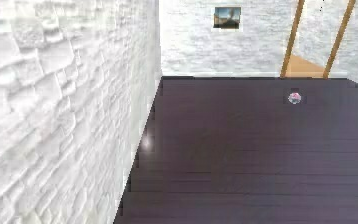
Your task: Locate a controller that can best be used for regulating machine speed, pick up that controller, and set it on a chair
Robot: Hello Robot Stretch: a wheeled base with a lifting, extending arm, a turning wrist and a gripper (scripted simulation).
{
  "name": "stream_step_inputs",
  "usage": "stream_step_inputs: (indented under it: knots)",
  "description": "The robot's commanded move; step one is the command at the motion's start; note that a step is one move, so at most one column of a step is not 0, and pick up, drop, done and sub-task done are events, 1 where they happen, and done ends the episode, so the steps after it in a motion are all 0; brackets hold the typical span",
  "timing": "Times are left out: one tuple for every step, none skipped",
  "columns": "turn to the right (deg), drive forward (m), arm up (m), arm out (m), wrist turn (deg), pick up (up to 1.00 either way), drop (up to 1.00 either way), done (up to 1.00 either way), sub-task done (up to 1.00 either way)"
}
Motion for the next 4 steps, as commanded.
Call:
stream_step_inputs:
  knots:
    - [-42.0,0.00,0.00,0.00,0.0,0.00,0.00,0.00,0.00]
    - [0.0,0.10,0.00,0.00,0.0,0.00,0.00,0.00,0.00]
    - [45.0,0.00,0.00,0.00,0.0,0.00,0.00,0.00,0.00]
    - [45.0,0.00,0.00,0.00,0.0,0.00,0.00,0.00,0.00]
